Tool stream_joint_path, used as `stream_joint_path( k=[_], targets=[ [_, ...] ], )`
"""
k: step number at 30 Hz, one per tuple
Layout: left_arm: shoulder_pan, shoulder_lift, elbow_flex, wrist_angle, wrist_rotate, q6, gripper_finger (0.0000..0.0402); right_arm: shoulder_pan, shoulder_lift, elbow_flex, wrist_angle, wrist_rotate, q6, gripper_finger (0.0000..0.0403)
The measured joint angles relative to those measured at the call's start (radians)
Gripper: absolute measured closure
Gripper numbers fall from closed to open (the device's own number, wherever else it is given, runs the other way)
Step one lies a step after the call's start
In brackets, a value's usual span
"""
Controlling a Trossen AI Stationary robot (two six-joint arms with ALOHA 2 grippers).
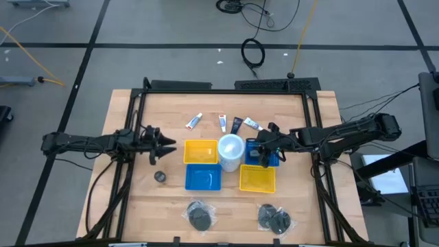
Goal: Pick & Place Travel size toiletries
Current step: Put the black deodorant into the top blue bin
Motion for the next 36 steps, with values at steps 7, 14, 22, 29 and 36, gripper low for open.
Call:
stream_joint_path(
  k=[7, 14, 22, 29, 36],
  targets=[
    [-0.037, 0.0, 0.001, 0.004, 0.144, -0.086, 0.0202, 0.017, 0.0, 0.0, 0.008, 0.001, 0.0, 0.0293],
    [-0.199, 0.0, 0.03, -0.019, -0.046, -0.137, 0.0202, 0.038, 0.0, 0.0, 0.008, 0.002, 0.0, 0.0298],
    [-0.448, 0.091, 0.23, -0.448, -0.364, -0.268, 0.0202, 0.04, 0.0, 0.0, 0.012, 0.003, 0.002, 0.0298],
    [-0.624, 0.3, 0.339, -0.518, -0.455, -0.443, 0.0202, 0.039, 0.0, 0.0, 0.03, 0.004, 0.001, 0.0298],
    [-0.732, 0.529, 0.496, -0.778, -0.537, -0.664, 0.0202, 0.039, 0.0, 0.0, 0.08, 0.004, -0.016, 0.0298]
  ],
)
